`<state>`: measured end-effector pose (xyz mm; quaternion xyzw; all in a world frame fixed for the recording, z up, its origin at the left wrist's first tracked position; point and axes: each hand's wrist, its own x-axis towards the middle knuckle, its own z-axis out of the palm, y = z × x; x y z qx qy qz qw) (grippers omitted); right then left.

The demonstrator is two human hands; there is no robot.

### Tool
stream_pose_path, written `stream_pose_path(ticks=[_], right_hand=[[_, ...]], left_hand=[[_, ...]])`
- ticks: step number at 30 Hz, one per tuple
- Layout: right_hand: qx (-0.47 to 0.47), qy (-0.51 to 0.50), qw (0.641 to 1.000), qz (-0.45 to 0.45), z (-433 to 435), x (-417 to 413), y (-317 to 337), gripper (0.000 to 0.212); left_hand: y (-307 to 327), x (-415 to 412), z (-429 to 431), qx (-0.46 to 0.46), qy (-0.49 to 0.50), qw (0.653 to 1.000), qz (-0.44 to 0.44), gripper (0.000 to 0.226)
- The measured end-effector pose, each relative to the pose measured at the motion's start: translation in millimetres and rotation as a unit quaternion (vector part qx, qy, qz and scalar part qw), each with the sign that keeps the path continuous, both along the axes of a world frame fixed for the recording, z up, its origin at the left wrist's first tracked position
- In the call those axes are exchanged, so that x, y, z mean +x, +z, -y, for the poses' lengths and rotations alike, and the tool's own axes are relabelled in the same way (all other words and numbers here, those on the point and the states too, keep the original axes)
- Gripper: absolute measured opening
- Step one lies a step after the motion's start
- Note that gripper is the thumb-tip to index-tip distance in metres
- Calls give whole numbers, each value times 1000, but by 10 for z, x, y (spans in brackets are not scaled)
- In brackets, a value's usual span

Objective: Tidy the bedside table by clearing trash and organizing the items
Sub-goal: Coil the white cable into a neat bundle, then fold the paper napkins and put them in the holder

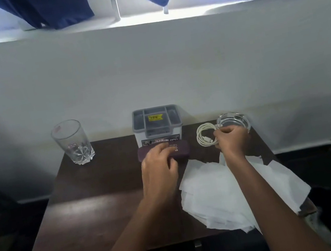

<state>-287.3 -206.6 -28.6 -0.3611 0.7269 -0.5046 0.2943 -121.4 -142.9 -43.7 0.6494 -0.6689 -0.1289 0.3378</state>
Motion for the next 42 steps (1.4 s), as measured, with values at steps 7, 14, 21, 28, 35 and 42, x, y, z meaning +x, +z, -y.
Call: stream_pose_path(ticks=[7,14,21,28,35,42], right_hand=[[22,59,991,-120,100,-33,-254,11],[22,115,971,-207,120,2,-428,13],[40,127,956,-263,127,-28,-521,16],[50,110,969,-216,129,-134,-335,16],[82,233,951,-187,-197,-33,73,11],[146,365,863,-316,-891,218,-137,24]], left_hand=[[-293,132,212,99,-45,968,226,63],[-276,196,159,83,-38,962,258,61],[-244,284,159,111,-42,961,251,63],[-143,255,117,86,-34,973,212,54],[93,150,-262,107,-14,990,88,35],[84,150,-772,189,6,980,-62,29]])
